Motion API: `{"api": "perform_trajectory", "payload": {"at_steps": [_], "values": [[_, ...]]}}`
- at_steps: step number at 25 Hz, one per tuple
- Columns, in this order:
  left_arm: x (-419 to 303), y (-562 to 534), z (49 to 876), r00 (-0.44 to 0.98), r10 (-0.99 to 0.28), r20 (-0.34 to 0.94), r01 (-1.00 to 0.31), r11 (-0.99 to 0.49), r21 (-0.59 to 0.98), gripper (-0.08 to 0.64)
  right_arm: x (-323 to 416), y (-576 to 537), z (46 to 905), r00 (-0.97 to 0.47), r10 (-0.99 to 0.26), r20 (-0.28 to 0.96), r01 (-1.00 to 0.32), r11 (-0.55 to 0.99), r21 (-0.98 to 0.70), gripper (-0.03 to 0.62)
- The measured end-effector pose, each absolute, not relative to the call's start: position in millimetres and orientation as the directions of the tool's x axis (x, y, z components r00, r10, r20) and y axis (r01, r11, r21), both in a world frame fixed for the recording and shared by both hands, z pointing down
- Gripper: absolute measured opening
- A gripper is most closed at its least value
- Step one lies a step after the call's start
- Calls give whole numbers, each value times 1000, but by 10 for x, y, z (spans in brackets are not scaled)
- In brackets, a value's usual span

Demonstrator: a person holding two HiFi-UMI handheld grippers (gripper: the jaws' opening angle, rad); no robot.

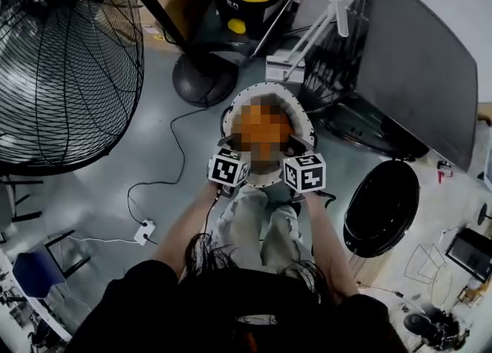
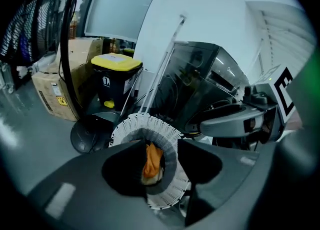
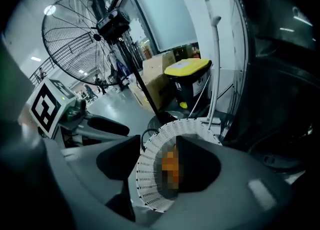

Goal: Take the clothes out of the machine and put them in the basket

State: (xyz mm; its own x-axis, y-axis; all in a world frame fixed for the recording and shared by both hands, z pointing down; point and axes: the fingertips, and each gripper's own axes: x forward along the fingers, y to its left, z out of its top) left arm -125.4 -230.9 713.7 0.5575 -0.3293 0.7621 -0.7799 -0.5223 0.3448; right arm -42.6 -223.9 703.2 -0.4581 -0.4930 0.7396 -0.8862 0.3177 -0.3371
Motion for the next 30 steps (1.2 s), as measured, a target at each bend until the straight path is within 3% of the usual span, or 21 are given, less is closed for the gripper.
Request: {"api": "perform_trajectory", "payload": {"at_steps": [20,30], "values": [[-952,-1643,5744,736,-333,590,-606,-712,355,175,5,-1333,5341,-384,-766,515,-902,192,-387,166],[-348,-756,4990,832,-246,497,-434,-847,307,173,511,-386,4630,-288,-860,422,-920,126,-371,133]]}}
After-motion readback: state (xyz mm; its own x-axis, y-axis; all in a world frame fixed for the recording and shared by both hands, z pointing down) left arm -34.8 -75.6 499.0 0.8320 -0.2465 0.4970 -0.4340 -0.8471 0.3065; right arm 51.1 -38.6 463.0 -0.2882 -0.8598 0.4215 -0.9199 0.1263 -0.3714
